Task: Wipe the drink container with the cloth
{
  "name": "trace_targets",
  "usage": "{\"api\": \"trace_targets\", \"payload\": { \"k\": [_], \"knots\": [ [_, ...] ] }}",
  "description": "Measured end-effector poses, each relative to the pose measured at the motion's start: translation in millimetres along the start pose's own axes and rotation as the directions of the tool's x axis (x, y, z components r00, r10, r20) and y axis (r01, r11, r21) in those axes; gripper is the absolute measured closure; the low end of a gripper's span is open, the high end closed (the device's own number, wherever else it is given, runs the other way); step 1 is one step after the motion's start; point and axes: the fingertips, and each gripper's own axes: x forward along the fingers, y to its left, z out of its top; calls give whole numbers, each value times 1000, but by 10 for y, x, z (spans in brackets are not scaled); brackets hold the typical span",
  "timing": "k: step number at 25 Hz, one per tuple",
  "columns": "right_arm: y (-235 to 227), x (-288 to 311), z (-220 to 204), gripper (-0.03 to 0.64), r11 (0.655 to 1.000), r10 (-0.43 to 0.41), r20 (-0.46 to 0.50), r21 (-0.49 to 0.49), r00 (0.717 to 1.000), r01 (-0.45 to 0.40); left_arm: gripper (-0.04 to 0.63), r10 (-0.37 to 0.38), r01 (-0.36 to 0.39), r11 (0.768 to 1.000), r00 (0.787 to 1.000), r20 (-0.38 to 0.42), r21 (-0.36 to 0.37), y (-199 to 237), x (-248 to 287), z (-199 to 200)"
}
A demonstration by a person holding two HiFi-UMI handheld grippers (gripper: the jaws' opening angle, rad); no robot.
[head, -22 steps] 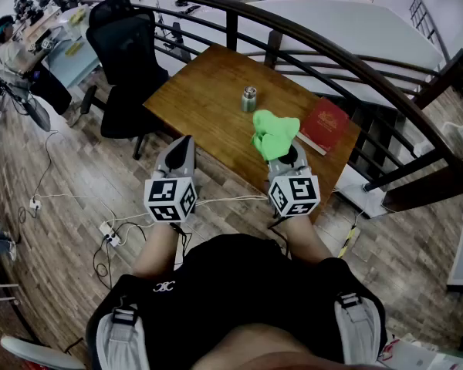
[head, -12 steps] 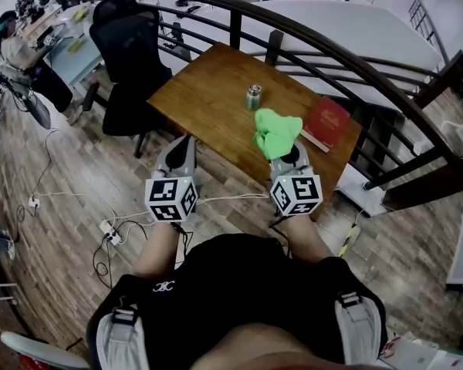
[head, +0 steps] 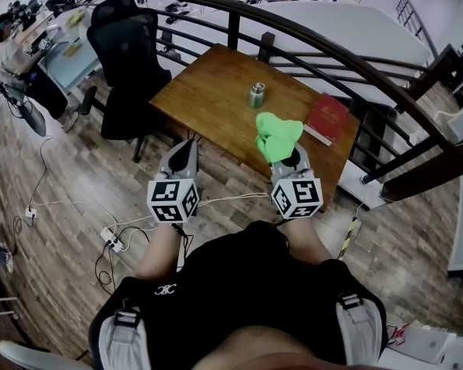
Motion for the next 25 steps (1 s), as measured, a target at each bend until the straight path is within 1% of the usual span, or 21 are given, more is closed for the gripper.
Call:
{"api": "trace_targets", "payload": {
  "k": [4, 7, 10, 13, 19, 25],
  "knots": [
    [14, -12, -16, 569, 1000, -29, -9, 2, 1000, 29, 541, -25, 25, 1000, 1000, 4, 10, 29, -14, 4],
    [-27, 22, -46, 569, 999, -45, -15, -2, 999, 45, 541, -25, 25, 999, 1000, 2, 20, 60, 19, 1],
    [-32, 101, -57, 569, 999, -49, -10, -20, 999, 48, 541, -27, 27, 1000, 1000, -11, 6, 140, 106, -19],
    [-108, 221, -123, 569, 998, -57, -9, -13, 998, 57, 541, -27, 27, 999, 1000, -9, 17, 214, 245, -13],
    [-466, 563, -235, 569, 998, -68, -10, -3, 998, 68, 542, -34, 35, 999, 999, -20, 42, 231, 776, -20],
    [-866, 1294, -323, 569, 998, -62, -29, 0, 998, 62, 541, -54, 56, 997, 998, -39, 47, 419, 1599, 100]
  ]
}}
